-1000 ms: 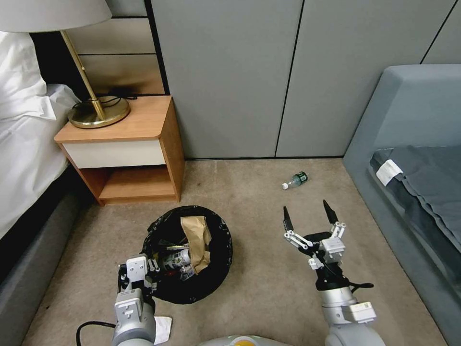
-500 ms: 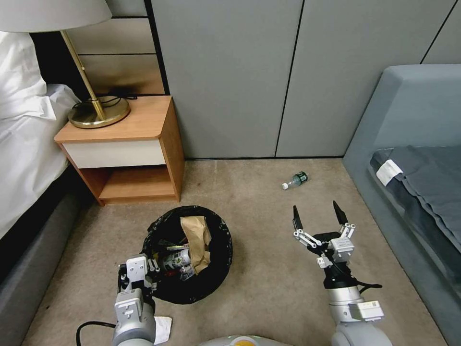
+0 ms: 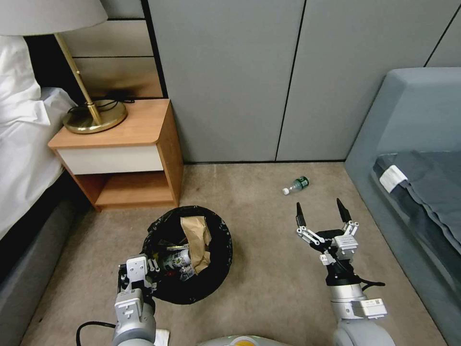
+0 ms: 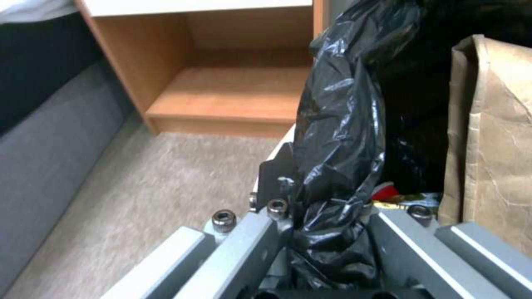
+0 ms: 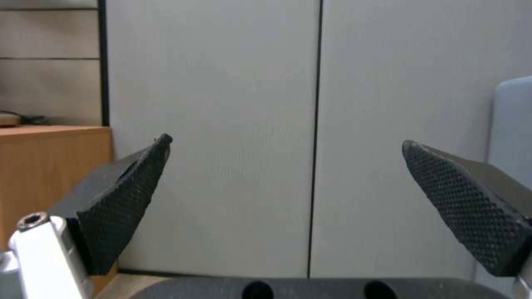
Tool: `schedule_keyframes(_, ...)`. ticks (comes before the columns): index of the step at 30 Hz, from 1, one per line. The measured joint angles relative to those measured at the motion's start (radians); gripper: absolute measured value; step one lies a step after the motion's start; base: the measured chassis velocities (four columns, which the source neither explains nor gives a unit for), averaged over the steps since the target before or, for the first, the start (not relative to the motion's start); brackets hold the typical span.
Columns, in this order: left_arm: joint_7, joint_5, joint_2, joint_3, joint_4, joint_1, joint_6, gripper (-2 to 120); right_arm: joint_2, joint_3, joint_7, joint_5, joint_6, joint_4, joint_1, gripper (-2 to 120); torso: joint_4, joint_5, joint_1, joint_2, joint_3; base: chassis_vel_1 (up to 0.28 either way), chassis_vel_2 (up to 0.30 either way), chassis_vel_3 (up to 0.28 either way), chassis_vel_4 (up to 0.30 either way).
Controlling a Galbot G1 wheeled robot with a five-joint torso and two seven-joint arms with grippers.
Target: Pick up the trash bin, then pick up the garbage from the floor and place it into the trash bin.
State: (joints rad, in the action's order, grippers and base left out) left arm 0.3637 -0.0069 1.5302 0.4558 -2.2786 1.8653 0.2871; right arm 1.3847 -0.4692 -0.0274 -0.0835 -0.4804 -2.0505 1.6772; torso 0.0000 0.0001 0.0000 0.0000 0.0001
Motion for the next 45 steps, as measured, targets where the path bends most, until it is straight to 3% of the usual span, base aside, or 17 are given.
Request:
schedule_keyframes(18,-0.003,-0.002,0.0,-0.002,0.0,0.0,0.002,1,-0.009,-0.01,0.038,-0.01,-0.021,-0.004,-0.022,100,-0.0003,-0.0009,0.0,0.0,0.0,-0.263,0.255,0.251,-0.259)
schedule_keyframes(32,-0.003,-0.001,0.0,-0.001,0.0,0.0,0.001,1,-0.013,-0.011,0.048,0.004,-0.017,0.002,-0.058,100,0.0,0.0,0.0,0.0,0.0,0.01,-0.004,-0.013,0.01)
schedule_keyframes(45,-0.002,-0.001,0.0,-0.001,0.0,0.0,0.0,1,-0.035,0.013,-0.016,-0.02,0.177,0.015,-0.218,100,0.0,0.0,0.0,0.0,0.0,0.0,0.0,0.0,0.0)
